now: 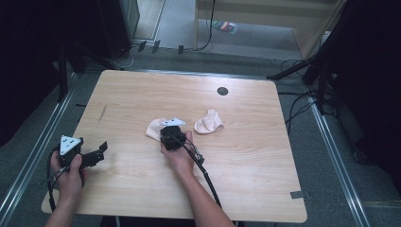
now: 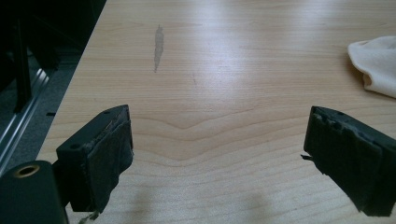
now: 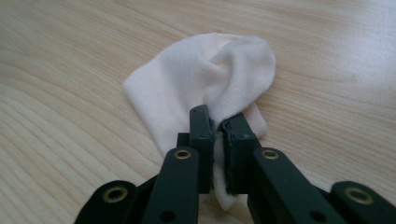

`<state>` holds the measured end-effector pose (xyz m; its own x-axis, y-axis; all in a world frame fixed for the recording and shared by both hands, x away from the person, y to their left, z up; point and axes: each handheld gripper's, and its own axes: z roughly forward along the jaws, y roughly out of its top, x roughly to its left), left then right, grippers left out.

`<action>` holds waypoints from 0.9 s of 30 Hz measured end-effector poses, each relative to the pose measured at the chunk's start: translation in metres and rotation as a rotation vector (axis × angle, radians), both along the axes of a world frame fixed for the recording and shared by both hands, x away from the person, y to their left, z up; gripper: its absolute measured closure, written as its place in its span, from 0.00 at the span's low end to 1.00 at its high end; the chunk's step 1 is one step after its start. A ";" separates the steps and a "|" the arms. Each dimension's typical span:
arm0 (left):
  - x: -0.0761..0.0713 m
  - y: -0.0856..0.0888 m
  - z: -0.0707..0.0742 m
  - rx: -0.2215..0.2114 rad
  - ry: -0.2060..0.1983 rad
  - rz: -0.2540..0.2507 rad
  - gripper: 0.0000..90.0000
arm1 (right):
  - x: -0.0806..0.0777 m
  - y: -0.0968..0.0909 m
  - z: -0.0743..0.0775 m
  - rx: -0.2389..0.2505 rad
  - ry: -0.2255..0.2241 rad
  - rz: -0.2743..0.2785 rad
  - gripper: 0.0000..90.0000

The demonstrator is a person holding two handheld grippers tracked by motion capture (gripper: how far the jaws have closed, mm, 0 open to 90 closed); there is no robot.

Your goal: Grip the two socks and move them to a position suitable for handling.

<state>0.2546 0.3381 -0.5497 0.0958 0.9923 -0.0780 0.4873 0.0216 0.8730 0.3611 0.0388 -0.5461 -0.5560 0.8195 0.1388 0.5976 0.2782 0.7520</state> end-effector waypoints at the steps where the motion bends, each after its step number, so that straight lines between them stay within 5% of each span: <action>1: 0.000 0.000 0.000 -0.002 0.000 0.000 0.10 | 0.000 -0.002 0.002 -0.003 -0.015 0.006 0.96; 7: 0.001 0.000 0.000 -0.003 0.000 0.000 0.10 | -0.007 -0.025 0.034 0.080 -0.053 -0.014 0.96; 14: 0.001 -0.001 0.000 0.003 0.001 0.004 0.10 | -0.027 -0.050 0.060 0.095 -0.108 -0.006 0.96; 27: 0.001 -0.001 0.000 0.005 0.003 0.006 0.10 | -0.064 -0.111 0.062 0.097 -0.131 -0.059 0.96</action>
<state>0.2553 0.3376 -0.5497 0.0897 0.9932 -0.0736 0.4902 0.0203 0.8714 0.2971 -0.0720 -0.4840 -0.5259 0.8376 0.1478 0.5057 0.1682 0.8462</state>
